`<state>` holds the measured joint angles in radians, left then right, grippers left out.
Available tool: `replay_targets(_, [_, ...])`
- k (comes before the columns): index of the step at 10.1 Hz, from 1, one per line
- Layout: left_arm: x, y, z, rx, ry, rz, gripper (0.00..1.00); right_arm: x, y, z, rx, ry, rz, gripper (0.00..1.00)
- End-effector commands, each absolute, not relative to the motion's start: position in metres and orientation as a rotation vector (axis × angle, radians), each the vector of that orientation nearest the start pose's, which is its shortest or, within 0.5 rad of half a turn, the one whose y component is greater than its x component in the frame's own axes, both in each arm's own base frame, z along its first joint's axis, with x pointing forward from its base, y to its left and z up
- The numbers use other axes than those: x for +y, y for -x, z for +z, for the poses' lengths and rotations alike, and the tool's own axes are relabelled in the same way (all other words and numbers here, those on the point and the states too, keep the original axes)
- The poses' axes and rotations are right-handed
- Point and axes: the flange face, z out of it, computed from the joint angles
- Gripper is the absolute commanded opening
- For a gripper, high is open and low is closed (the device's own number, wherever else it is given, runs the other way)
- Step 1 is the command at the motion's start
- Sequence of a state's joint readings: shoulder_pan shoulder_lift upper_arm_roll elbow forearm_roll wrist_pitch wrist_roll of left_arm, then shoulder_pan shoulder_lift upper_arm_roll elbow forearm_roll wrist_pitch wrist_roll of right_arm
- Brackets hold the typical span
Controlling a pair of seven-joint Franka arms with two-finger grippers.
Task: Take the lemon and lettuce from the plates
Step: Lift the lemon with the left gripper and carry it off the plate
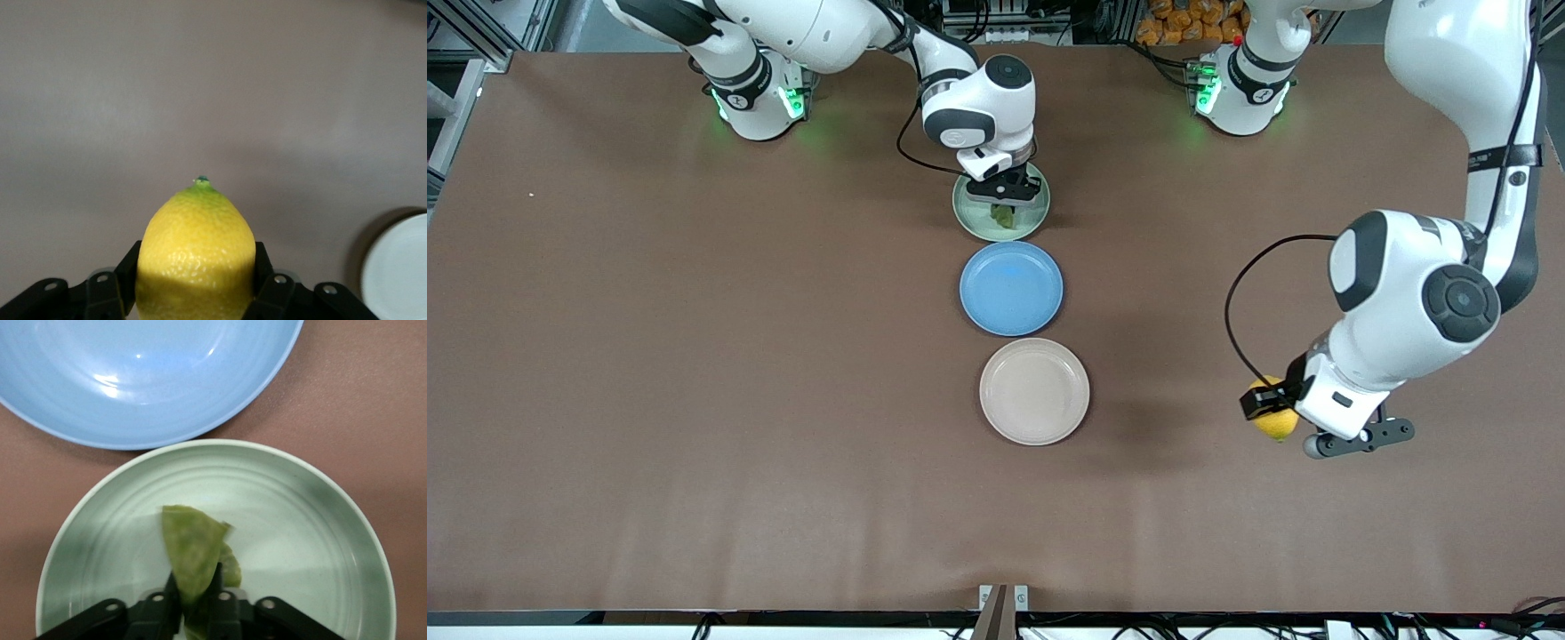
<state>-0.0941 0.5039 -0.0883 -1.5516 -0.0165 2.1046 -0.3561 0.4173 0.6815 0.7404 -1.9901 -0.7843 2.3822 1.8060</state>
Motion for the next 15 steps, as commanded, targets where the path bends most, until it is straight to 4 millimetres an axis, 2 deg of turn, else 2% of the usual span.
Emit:
replay_targets(1, [-0.098, -0.687, 0.303, -0.338, 3.168, 0.077, 0.00, 0.544, -0.264, 0.192, 0.319, 3.124, -0.123, 0.00])
replay_targets(2, [-0.100, -0.687, 0.279, -0.365, 3.166, 0.117, 0.00, 0.543, -0.269, 0.195, 0.333, 3.123, -0.129, 0.00])
replay_targets(4, [-0.100, -0.686, 0.243, -0.378, 3.159, 0.163, 0.00, 0.544, -0.273, 0.203, 0.344, 3.113, -0.137, 0.00])
replay_targets(5, [-0.101, -0.686, 0.239, -0.375, 3.159, 0.163, 0.00, 0.543, -0.278, 0.210, 0.372, 3.103, -0.128, 0.00])
replay_targets(8, [-0.099, -0.686, 0.222, -0.377, 3.156, 0.157, 0.00, 0.537, -0.295, 0.256, 0.389, 3.089, -0.098, 0.00])
replay_targets(11, [-0.101, -0.686, 0.209, -0.382, 3.160, 0.171, 0.00, 0.513, -0.316, 0.312, 0.317, 3.156, 0.039, 0.00])
replay_targets(13, [-0.100, -0.684, 0.195, -0.392, 3.158, 0.192, 0.00, 0.486, -0.346, 0.340, 0.330, 3.160, 0.038, 0.00])
replay_targets(15, [-0.097, -0.684, 0.190, -0.433, 3.171, 0.209, 0.00, 0.447, -0.381, 0.372, 0.271, 3.165, 0.093, 0.00])
